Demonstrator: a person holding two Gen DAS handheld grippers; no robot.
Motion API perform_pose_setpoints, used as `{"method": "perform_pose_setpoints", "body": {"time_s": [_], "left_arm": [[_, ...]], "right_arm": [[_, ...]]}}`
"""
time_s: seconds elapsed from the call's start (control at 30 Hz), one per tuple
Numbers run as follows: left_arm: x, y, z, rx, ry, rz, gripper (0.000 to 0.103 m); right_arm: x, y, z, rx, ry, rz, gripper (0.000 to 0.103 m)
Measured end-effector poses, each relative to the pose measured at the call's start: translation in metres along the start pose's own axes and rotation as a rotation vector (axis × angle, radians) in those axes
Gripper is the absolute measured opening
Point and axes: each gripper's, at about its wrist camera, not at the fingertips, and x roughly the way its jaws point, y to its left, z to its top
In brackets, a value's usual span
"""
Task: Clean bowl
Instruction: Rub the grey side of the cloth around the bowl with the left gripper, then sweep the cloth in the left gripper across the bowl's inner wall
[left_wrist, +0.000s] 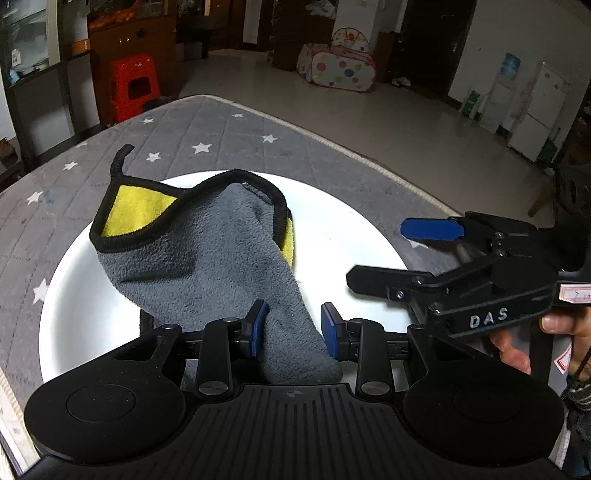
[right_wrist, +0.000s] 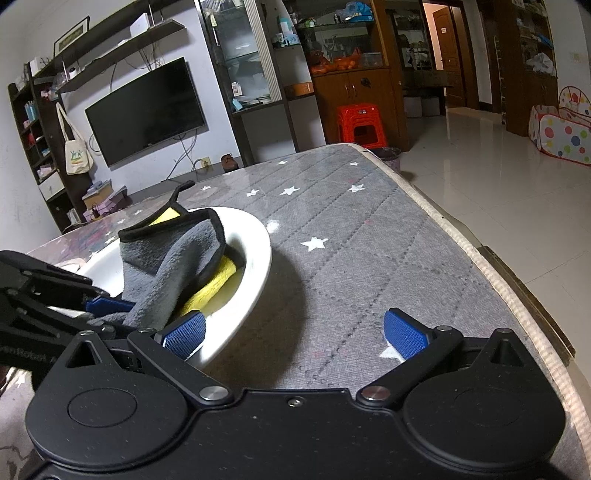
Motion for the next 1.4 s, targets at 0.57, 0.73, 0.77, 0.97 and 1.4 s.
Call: {"method": "perform_pose_setpoints", "body": {"time_s": [0.57, 0.73, 0.77, 0.97, 1.4], "left_arm": [[0.019, 0.019, 0.024, -0.061, -0.023, 0.033, 0.028], [0.023, 0.03, 0.031, -0.105, -0.023, 0.066, 0.025], [0.022, 0.032, 0.032, -0.11, -0.026, 0.083, 0.025], [0.017, 0.049, 0.031, -0.18, -0.032, 0.158, 0.025], [-0.011, 0.043, 0.01, -0.144, 0.008, 0.24, 0.025]], "right_arm": [[0.0, 0.001, 0.0, 0.001, 0.0, 0.0, 0.103], [-0.001, 0.0, 0.0, 0.0, 0.0, 0.0, 0.103], [-0.001, 0.0, 0.0, 0.0, 0.0, 0.0, 0.103], [-0.001, -0.001, 0.0, 0.001, -0.001, 0.0, 0.103], [-0.002, -0.001, 0.0, 0.0, 0.0, -0.001, 0.103]]}}
